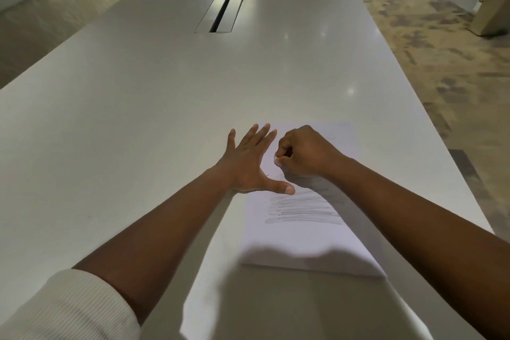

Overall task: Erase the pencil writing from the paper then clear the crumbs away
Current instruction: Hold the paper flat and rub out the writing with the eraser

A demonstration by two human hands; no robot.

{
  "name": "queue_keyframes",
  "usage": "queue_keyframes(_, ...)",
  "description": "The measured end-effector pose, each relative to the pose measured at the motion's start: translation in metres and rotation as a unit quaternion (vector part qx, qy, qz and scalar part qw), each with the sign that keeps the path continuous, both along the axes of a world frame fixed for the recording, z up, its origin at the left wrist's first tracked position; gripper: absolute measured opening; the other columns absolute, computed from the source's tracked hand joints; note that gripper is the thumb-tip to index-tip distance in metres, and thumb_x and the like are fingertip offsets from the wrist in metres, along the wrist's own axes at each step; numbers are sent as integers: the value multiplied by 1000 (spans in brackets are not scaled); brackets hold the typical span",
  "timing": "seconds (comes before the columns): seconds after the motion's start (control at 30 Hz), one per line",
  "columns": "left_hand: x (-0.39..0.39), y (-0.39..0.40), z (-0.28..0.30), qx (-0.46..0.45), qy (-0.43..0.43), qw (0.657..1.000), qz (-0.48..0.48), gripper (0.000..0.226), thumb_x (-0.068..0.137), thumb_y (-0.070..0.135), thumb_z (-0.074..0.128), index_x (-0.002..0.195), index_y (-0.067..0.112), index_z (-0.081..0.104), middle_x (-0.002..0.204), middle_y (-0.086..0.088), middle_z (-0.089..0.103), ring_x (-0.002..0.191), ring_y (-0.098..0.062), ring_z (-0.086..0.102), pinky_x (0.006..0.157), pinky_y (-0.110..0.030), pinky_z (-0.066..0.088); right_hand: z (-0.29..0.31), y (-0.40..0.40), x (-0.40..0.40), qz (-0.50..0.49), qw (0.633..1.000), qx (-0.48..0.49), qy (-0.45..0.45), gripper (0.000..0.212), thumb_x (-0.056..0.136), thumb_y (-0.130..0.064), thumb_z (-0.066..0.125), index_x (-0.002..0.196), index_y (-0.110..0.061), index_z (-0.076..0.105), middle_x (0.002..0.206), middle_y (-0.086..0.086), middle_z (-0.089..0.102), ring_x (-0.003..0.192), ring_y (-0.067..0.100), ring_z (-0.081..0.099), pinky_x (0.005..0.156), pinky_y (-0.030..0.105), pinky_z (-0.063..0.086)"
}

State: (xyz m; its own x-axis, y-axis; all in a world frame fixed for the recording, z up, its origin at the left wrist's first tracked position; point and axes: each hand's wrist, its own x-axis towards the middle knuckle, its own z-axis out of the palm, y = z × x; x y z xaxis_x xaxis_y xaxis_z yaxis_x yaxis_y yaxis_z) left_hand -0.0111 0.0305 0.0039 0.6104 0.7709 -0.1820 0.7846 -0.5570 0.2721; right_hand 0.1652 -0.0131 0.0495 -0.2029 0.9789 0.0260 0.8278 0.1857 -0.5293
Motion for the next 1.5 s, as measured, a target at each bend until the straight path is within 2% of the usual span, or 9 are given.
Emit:
queue_keyframes(0.23,-4,-10,2,-3,-68,997,-45,118,59,101,50,159,48,17,173,11,-8,155,-8,-23,119,-65,-18,0,-6,0,-10,1000,4,9,10,82,-14,70,75,-9,72,79,5,70,76,21,64,71,31,51)
queue_keyframes(0.43,-10,-20,-2,5,-65,997,-52,125,60,100,55,161,48,2,172,14,-6,154,-5,-23,121,-62,-17,2,-8,-2,-14,1000,4,-1,11,83,-16,69,79,-7,73,80,7,69,78,22,63,75,36,53)
queue_keyframes(0.57,-13,-25,-3,13,-39,998,-49,130,58,103,51,161,47,-7,172,12,-11,154,-6,-25,121,-63,-16,2,-11,-3,-15,1000,7,4,12,84,-14,68,74,-8,68,78,6,67,77,22,63,71,31,50)
queue_keyframes(0.93,-17,-34,-2,-2,-18,1000,-22,135,52,106,48,162,46,-3,172,13,-10,156,-9,-21,123,-58,-16,-9,-19,-5,-3,998,65,12,12,85,-10,66,80,0,71,78,13,65,74,25,59,71,35,49)
queue_keyframes(1.1,-16,-33,-2,-10,-12,1000,-15,139,49,109,45,162,44,-3,171,16,-11,155,-7,-22,123,-57,-16,-8,-44,-7,60,996,48,44,10,82,-7,67,75,-7,74,70,-11,60,64,0,53,60,8,34)
queue_keyframes(1.13,-15,-33,-2,-6,-5,1000,-17,139,49,109,44,162,43,-3,171,16,-12,155,-7,-23,123,-57,-15,-8,-51,-8,74,996,38,44,10,82,-10,68,74,-8,74,69,-13,59,62,-2,52,59,7,35)
queue_keyframes(1.33,-15,-34,1,-18,-3,1000,-16,138,52,106,49,162,43,-4,171,15,-13,154,-7,-25,122,-57,-17,-6,-44,-4,48,998,33,36,10,82,-10,69,75,-9,76,67,-10,60,61,1,53,59,11,36)
queue_keyframes(1.43,-14,-35,3,-21,1,1000,-15,137,53,103,54,162,44,-5,171,14,-14,154,-8,-25,122,-58,-18,-5,-30,0,0,998,66,14,10,84,-9,67,80,-6,76,73,-1,61,72,14,56,67,24,40)
queue_keyframes(1.5,-14,-35,4,-22,5,1000,-16,138,53,103,54,162,43,-5,171,14,-14,154,-8,-25,122,-58,-18,-6,-30,0,4,997,71,12,11,85,-8,66,80,-6,76,76,3,64,74,16,57,67,24,40)
